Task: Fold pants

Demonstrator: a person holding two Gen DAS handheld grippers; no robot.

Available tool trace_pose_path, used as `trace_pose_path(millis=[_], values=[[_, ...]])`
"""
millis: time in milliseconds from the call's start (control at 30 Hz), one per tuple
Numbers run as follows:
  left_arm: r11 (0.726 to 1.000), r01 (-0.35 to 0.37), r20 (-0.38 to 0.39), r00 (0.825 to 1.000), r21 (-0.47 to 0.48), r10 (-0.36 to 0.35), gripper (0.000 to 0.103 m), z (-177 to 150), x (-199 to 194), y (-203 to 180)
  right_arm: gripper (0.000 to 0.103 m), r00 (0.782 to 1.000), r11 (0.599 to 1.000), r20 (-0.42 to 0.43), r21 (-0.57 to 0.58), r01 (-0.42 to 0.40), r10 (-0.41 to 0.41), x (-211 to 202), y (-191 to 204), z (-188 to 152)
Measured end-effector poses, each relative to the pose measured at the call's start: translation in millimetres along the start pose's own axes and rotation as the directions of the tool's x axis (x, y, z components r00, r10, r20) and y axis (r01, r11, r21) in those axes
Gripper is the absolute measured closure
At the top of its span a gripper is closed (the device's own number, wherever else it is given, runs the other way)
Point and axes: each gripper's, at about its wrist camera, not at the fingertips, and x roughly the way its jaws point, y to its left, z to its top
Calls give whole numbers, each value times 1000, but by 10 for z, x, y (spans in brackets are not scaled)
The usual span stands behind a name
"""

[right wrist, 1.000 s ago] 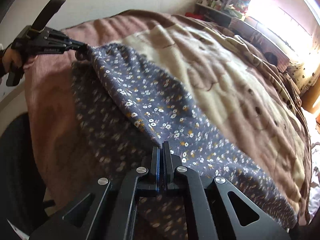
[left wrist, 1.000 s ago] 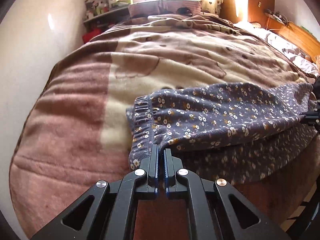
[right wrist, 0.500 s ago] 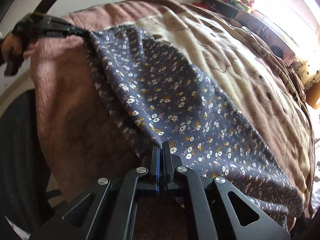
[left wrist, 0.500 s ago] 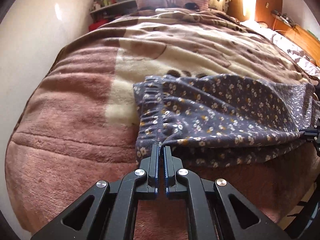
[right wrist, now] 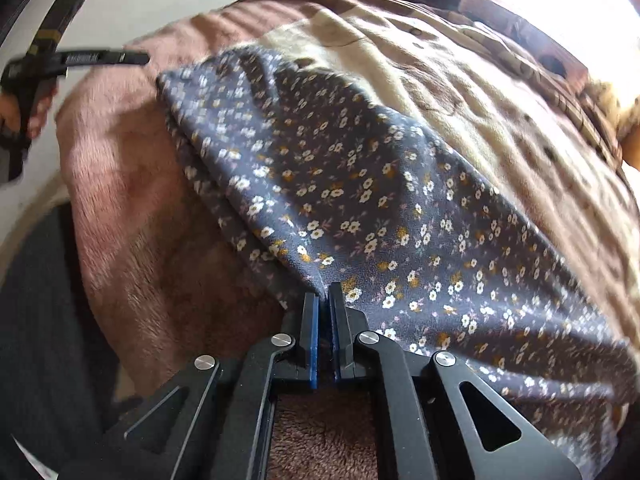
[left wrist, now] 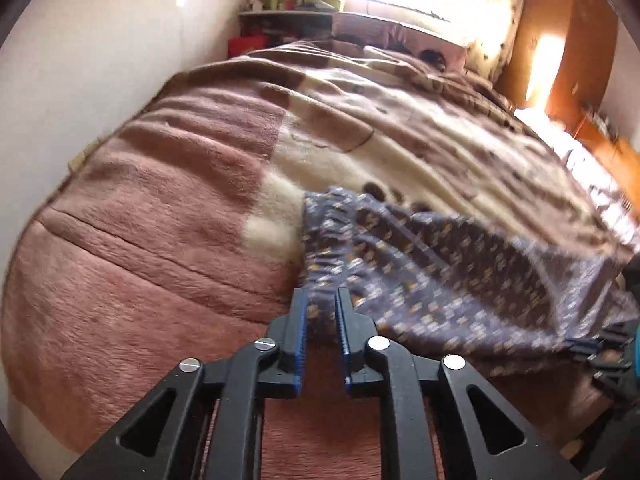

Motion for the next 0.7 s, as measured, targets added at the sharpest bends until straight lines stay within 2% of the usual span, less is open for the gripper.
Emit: trace_pose_path(millis=[67, 167, 267, 400, 500, 567, 633, 700], values=[[1000, -3, 14, 1000, 24, 2, 84, 54, 5, -93, 94, 999, 998, 29, 51, -33, 31, -83, -84, 41], [998, 39, 18, 999, 53, -40, 77, 103, 69, -278, 93, 996, 994, 76, 94, -59, 52, -176, -175, 111], [996, 76, -8, 997, 35, -76, 77, 103, 210, -368, 93, 995, 990, 85, 125, -60, 50, -165, -233, 172], [996, 86, -63, 994, 13, -85, 77, 38, 395, -398, 93, 979, 965, 73, 169, -198, 188, -156, -224, 169], [999, 30, -98, 995, 30, -27, 77, -23, 460, -358, 93, 969, 959, 12, 139, -246, 246, -88, -114, 80], [999, 31, -107, 994, 16, -29, 77, -48, 465, -281, 93, 974, 967, 15, 112, -227, 226, -98, -100, 58], [1000, 28, -121, 992, 6, -27, 77, -67, 478, -222, 93, 976, 965, 56, 144, -218, 212, -151, -193, 93], [1000, 24, -128, 992, 9, -22, 77, -77, 485, -218, 93, 985, 965, 72, 199, -169, 157, -153, -315, 154]])
